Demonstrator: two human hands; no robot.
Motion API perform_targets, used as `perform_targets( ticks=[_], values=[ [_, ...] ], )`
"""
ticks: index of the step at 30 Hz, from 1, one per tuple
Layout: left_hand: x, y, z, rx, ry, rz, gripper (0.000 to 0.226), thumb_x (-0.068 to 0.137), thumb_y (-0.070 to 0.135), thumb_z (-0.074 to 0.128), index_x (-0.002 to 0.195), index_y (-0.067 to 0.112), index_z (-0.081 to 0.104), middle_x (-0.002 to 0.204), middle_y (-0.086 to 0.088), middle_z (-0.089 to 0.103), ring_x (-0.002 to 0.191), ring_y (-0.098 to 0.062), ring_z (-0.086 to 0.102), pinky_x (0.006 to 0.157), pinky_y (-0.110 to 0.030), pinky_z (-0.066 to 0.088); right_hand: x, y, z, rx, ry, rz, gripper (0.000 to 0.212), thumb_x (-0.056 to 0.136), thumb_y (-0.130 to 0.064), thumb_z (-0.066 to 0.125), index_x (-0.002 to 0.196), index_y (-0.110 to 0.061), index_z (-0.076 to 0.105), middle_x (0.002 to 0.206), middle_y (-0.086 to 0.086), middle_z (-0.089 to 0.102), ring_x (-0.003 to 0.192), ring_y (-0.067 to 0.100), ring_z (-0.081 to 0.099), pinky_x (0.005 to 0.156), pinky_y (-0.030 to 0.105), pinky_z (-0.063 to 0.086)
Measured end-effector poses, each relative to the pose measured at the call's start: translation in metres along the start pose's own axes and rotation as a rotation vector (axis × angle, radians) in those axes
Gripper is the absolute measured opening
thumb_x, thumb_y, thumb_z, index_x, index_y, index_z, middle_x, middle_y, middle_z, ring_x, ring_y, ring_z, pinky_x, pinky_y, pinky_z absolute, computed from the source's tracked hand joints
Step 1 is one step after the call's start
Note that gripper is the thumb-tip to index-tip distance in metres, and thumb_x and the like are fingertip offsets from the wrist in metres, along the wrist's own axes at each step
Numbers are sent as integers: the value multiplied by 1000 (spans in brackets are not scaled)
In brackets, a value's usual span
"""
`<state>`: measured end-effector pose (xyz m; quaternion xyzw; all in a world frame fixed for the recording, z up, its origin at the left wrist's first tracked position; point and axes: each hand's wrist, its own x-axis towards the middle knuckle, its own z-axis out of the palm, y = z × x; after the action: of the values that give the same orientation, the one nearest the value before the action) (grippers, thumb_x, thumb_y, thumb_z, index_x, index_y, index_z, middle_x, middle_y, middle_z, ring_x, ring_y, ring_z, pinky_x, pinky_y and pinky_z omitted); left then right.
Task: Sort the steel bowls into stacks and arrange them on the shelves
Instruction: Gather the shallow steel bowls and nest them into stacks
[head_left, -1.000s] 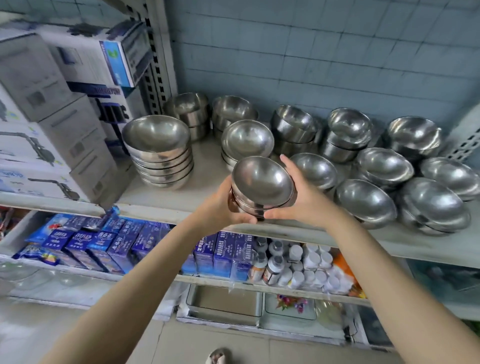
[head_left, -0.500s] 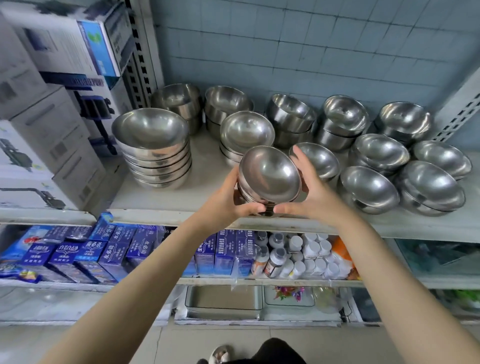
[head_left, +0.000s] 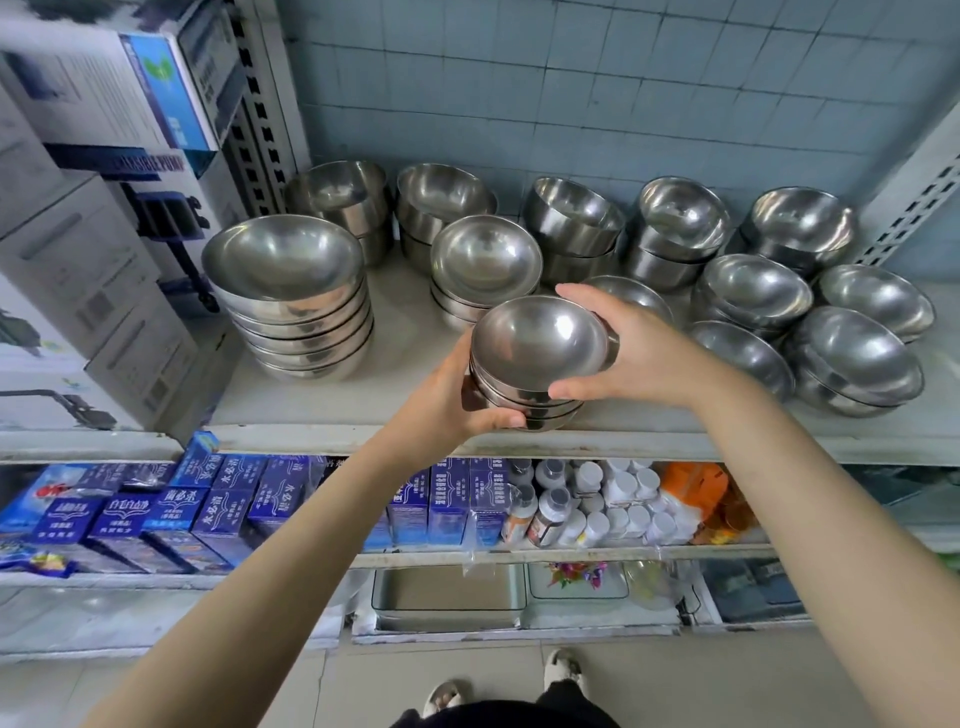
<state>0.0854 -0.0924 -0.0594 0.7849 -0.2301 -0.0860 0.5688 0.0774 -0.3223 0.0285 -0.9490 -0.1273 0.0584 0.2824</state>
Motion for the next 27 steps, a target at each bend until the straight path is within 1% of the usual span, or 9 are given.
perform_targets(
  ticks=[5,8,10,12,16,18,19,22,27],
  values=[
    [-8,4,-11,-8,24,9,93,72,19,84,148,24,31,129,14,55,112,5,59,90,-11,46,-5,-2,13,130,48,-41,104,53,-70,78,144,-47,33,144,-28,40,133,-2,38,106,24,33],
    [-17,6,-18,7,43,2,96,71,25,84,150,21,29,132,13,53,112,13,55,86,-4,42,-2,-6,22,171,83,-65,95,52,-75,80,135,-49,41,138,-30,46,130,0,46,109,33,40],
    [-22,7,-20,16,51,-6,98,67,34,82,149,22,29,130,16,54,112,13,55,87,-3,42,1,-5,26,190,88,-81,104,49,-79,79,139,-44,41,141,-25,49,132,5,47,110,41,43],
    [-26,8,-22,21,67,-12,96,66,36,80,147,23,31,128,21,53,111,16,54,87,-2,41,4,-8,27,201,84,-86,112,47,-80,79,144,-43,39,146,-22,46,136,6,44,113,42,40],
    [-34,7,-28,89,118,-5,97,63,46,80,146,27,32,129,25,51,114,19,50,93,-1,36,9,-18,24,202,-29,-124,125,50,-69,80,155,-40,20,161,-18,29,145,-1,27,119,29,25],
    [-40,5,-31,107,152,-14,98,64,46,81,146,26,32,130,23,51,116,16,50,95,-2,37,15,-20,21,257,-57,-143,123,54,-70,77,156,-38,17,161,-14,30,143,-1,29,116,24,25],
    [-44,4,-33,110,174,-23,95,65,42,82,145,27,33,129,25,51,115,18,50,93,-1,37,20,-19,18,302,-9,-160,118,58,-73,75,156,-36,20,159,-12,34,142,1,35,115,23,28],
    [-55,2,-39,109,268,-53,92,68,30,83,143,33,30,124,33,46,107,28,47,86,5,35,45,-9,7,381,181,-153,107,63,-77,71,151,-30,32,151,-9,45,136,6,44,115,31,38],
    [-65,3,-44,95,357,-115,86,69,25,79,136,40,28,121,31,46,101,29,49,80,2,42,89,-1,-3,334,1,-41,131,42,-86,75,154,-41,23,164,-6,25,147,13,29,119,42,31]
  ],
)
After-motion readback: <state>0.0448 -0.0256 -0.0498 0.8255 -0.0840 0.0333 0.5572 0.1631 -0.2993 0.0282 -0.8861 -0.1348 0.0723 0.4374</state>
